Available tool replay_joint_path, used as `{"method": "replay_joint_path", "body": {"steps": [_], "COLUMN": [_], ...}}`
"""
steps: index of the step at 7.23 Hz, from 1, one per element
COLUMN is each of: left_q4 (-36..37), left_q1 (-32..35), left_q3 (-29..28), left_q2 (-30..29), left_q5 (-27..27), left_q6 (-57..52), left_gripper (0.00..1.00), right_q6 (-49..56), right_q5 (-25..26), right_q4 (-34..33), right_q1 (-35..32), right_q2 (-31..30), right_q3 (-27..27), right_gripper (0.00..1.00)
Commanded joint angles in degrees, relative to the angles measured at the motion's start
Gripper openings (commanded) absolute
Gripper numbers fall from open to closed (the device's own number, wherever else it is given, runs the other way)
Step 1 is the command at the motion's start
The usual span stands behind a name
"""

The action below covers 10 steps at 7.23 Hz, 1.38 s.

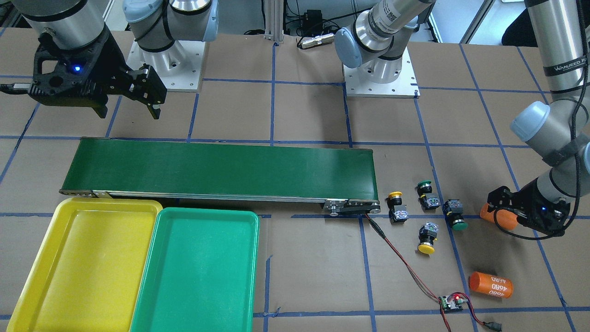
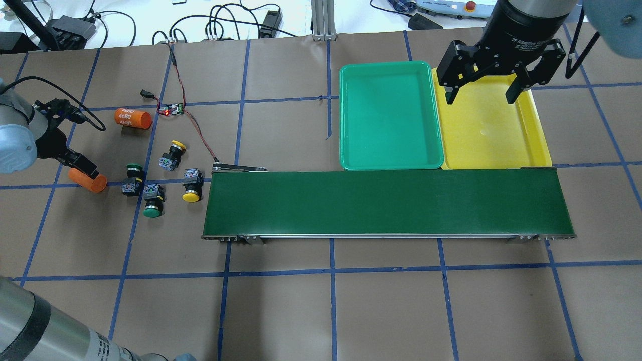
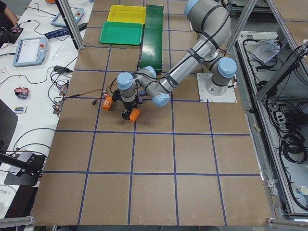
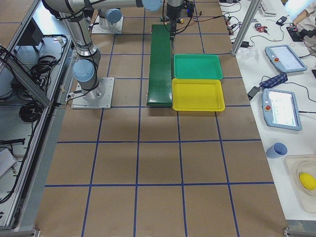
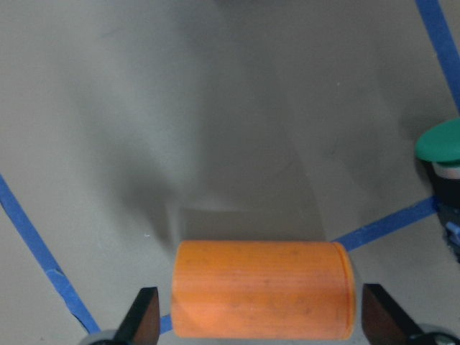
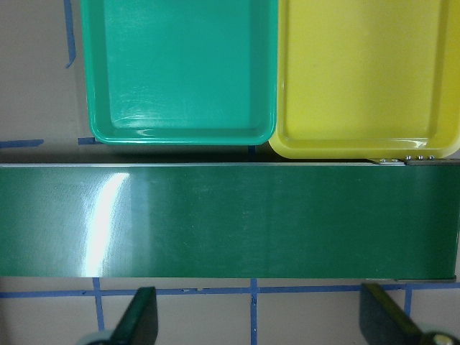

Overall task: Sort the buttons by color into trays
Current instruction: 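Close the left gripper on the plain orange cylinder and lift it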

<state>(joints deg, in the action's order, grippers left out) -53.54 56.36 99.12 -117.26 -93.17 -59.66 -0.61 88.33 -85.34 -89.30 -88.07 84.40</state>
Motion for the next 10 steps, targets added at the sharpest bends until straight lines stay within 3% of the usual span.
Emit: {"method": "replay_joint_path", "body": {"steps": [1,9,10], "left_q4": [-0.1,0.0,0.0], "left_q1": [-0.1,-0.1,-0.1], "left_q3": [-0.1,-0.1,-0.1], "left_q2": [-0.3,-2.3,-2.5], "left_q5": [0.1,0.0,-0.2], "left_q6": [-0.1,0.0,0.0], "left_gripper": [1.0,1.0,0.82], "right_q6": [0.0,0.0,0.0], "right_q5": [0.0,0.1,0.1], "right_q4": [0.0,0.0,0.0], "right_q1": [0.0,0.0,0.0], "right_q2": [0.0,0.0,0.0], "right_q3": [0.1,0.1,0.1], "right_gripper": [1.0,1.0,1.0]}}
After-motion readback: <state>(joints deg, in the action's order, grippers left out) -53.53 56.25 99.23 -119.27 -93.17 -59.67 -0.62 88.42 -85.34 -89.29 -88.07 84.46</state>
